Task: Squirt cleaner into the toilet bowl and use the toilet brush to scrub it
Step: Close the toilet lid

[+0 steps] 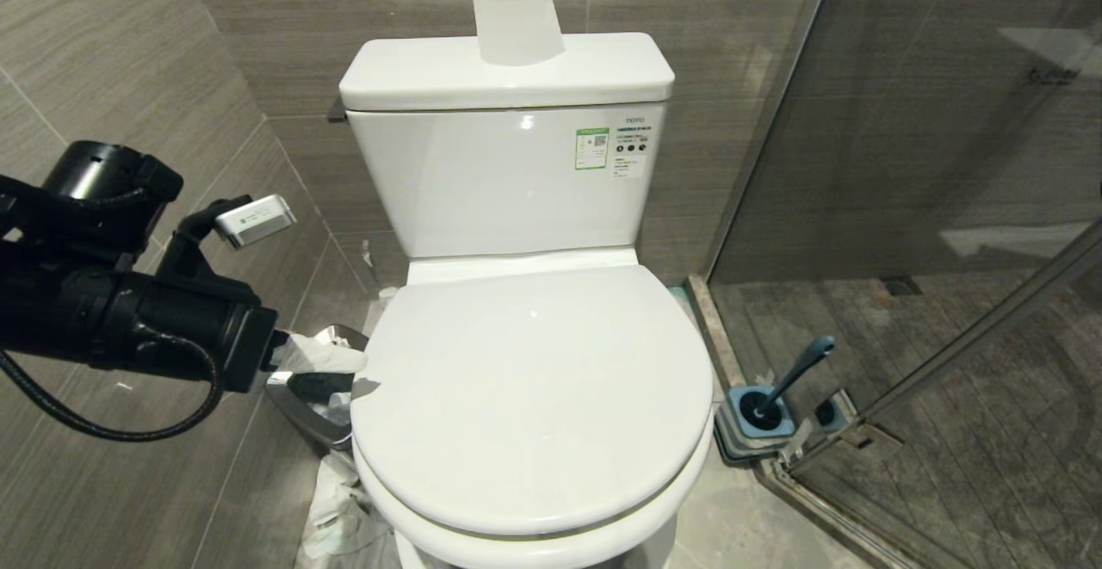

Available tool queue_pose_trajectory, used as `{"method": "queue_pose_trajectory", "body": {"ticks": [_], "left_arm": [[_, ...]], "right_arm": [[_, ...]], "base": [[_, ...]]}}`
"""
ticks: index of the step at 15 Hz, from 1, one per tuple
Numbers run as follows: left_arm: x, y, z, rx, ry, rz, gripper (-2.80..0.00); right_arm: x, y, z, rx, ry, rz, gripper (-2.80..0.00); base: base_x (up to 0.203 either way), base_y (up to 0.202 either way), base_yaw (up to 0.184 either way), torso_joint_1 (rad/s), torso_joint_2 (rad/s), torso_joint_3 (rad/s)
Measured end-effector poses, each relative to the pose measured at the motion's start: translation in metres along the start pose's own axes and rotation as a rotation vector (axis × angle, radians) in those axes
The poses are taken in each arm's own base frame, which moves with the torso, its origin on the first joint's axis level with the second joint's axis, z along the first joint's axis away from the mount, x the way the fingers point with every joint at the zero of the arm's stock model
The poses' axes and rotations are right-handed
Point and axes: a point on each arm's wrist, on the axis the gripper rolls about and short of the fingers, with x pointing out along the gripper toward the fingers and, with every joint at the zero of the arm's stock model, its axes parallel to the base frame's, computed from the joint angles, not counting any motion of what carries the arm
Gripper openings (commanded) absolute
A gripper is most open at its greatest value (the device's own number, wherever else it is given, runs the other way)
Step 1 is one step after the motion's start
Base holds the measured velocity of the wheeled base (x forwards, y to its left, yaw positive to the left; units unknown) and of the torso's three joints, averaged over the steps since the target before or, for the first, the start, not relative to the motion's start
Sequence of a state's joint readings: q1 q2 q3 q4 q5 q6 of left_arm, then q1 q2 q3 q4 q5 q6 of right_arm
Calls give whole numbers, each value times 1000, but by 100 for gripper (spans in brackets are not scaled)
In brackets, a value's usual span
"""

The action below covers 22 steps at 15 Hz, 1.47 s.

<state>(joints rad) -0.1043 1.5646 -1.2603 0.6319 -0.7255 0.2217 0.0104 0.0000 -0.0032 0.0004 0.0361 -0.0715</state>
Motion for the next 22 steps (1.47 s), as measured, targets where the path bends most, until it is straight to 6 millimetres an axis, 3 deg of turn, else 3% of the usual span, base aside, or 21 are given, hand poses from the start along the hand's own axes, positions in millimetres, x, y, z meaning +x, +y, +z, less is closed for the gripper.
{"method": "queue_pose_trajectory", "body": {"ticks": [5,9,12,15,22], "left_arm": [[-12,-9,8,4,5,17,-280],[-9,-17,38,37,-1,310,-280],[18,-30,49,-23,31,470,-280],[46,-37,42,-82,94,465,-280],[91,-21,19,-294,218,410,-280]], "right_arm": [[0,0,0,0,0,0,-280],[0,0,0,0,0,0,-280],[0,0,0,0,0,0,-280],[0,0,0,0,0,0,-280],[0,0,0,0,0,0,-280]], "base": [[0,0,0,2,0,13],[0,0,0,0,0,0],[0,0,0,0,0,0],[0,0,0,0,0,0],[0,0,0,0,0,0]]}}
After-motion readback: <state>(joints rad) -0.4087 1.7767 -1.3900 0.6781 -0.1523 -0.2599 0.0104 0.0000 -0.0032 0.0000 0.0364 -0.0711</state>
